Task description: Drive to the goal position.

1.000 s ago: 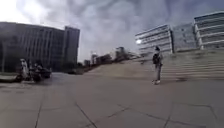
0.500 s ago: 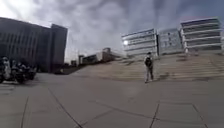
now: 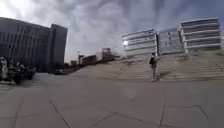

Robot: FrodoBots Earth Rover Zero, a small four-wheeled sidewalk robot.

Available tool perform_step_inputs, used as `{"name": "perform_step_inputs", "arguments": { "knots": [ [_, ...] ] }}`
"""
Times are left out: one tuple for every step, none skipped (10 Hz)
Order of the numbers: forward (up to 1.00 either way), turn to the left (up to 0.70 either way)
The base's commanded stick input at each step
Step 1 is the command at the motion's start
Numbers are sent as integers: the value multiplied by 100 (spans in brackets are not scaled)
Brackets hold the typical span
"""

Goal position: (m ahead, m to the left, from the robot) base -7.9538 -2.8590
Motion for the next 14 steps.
{"name": "perform_step_inputs", "arguments": {
  "knots": [
    [70,-19],
    [70,-25],
    [70,-31],
    [70,-35],
    [70,-35],
    [70,-35],
    [70,-35],
    [70,-35],
    [70,-35],
    [70,-35],
    [70,-35],
    [70,-35],
    [70,-35],
    [70,-35]
  ]
}}
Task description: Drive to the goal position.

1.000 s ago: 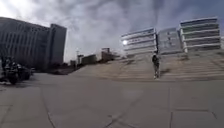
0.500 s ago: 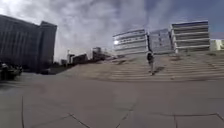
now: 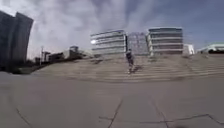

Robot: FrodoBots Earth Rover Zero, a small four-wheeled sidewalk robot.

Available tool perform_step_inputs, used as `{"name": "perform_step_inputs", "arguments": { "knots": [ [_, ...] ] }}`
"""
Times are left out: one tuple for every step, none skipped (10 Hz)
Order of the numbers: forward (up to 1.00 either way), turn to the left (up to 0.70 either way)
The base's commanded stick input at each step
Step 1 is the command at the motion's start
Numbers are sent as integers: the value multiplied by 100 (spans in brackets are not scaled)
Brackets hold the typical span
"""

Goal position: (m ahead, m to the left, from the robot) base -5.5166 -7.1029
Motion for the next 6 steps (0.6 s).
{"name": "perform_step_inputs", "arguments": {
  "knots": [
    [70,-35],
    [70,-35],
    [70,-35],
    [70,-35],
    [70,-35],
    [70,-35]
  ]
}}
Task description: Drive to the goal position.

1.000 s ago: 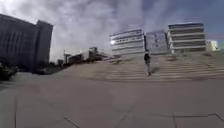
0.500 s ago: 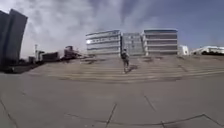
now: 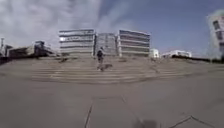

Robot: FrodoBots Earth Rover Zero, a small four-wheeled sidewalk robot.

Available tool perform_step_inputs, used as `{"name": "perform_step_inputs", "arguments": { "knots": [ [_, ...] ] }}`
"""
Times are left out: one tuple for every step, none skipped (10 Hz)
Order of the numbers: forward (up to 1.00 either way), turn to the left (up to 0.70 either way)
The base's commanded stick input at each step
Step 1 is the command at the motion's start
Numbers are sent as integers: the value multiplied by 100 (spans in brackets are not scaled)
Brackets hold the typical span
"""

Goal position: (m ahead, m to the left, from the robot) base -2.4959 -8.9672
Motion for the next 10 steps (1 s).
{"name": "perform_step_inputs", "arguments": {
  "knots": [
    [70,-35],
    [70,-35],
    [70,-35],
    [70,-35],
    [70,-35],
    [70,-35],
    [70,-35],
    [70,-35],
    [70,-35],
    [70,-35]
  ]
}}
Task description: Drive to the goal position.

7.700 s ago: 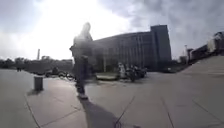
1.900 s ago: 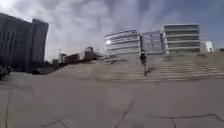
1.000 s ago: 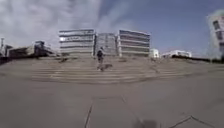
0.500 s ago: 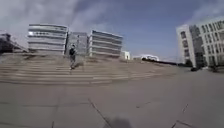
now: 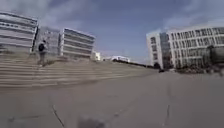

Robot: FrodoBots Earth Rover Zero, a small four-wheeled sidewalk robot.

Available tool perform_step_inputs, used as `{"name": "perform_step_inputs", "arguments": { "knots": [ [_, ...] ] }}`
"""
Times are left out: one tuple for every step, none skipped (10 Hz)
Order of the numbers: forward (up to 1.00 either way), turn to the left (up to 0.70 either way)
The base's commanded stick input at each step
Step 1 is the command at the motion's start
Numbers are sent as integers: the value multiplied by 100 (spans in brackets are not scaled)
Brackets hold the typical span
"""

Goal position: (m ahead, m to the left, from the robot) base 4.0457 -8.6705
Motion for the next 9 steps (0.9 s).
{"name": "perform_step_inputs", "arguments": {
  "knots": [
    [70,-35],
    [70,-35],
    [70,-30],
    [70,-23],
    [70,-17],
    [70,-5],
    [70,0],
    [70,0],
    [70,0]
  ]
}}
